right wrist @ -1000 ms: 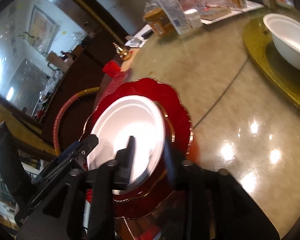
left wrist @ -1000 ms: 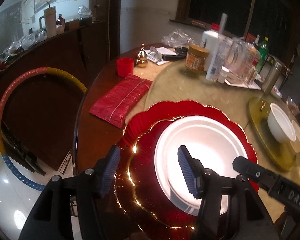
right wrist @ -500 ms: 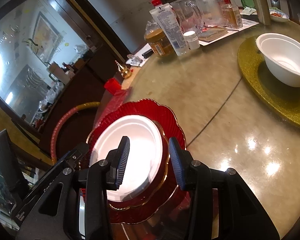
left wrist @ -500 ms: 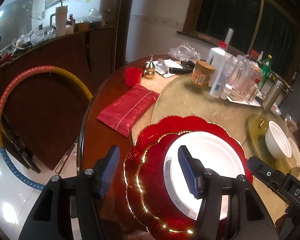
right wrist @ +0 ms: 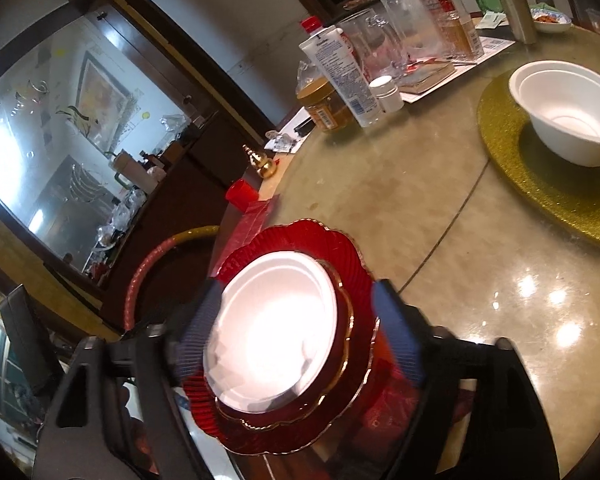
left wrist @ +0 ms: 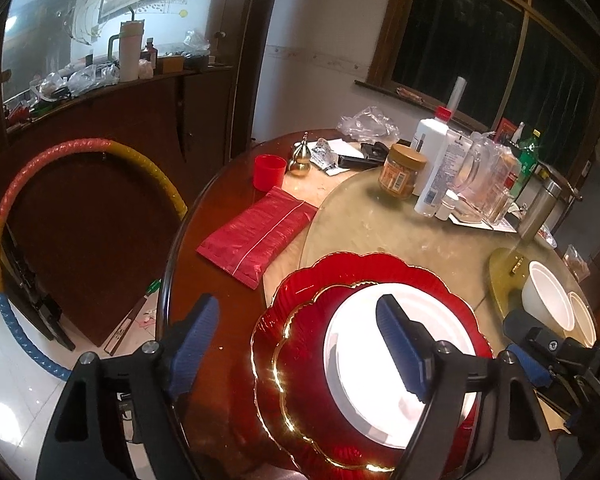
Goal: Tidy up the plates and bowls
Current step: 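Open both grippers and release the white foam bowl rim, then move both grippers to the second white foam bowl on the gold mat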
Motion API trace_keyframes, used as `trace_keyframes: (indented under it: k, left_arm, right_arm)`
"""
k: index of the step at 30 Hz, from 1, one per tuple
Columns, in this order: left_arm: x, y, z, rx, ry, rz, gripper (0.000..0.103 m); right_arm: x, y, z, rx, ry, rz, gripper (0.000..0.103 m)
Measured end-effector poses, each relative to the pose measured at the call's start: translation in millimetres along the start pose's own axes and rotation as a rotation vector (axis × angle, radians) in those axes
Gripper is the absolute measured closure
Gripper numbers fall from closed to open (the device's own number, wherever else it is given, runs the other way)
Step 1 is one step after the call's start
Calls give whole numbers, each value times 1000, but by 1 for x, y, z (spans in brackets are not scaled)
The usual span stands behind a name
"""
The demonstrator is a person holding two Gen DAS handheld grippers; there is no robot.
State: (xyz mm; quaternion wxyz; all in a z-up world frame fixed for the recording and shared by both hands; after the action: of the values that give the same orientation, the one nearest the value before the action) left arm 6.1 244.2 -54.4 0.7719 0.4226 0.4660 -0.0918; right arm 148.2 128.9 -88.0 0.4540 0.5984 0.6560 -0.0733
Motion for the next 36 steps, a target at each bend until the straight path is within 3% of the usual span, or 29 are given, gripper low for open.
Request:
trace_keyframes:
  k: [13,21,25,31,36]
  left_arm:
    - [-15,-2,7,20,-26,11,21]
    - [-28,5,66,130,-106,14,20]
    - [-27,6,112,192,-169,-14,20]
    - [-11,-3,185,287,-243,-103,20]
    - [11,-17,233,339,-253,-168,20]
  right_arm:
    - [-5,4,0,-10,-9,35,17]
    - [-32,10,8,35,34,52,17]
    - [-68,18,42,117,29,94,17]
    - [-125,27,125,322,-16,187,17]
    - [-149,24,181,452,-7,209,17]
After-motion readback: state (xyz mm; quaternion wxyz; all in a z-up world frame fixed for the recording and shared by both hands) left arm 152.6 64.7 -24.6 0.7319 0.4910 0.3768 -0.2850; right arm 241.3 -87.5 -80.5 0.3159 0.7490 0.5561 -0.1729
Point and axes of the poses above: each gripper's, at about its wrist camera, not at the fingertips, and x roughly the way its jaws point, z to its right, y to its top, the point moved 8 cm from there along x, roughly the way its jaws point, and after that the axes turned 14 degrees about -z, right-handed, at the moved point
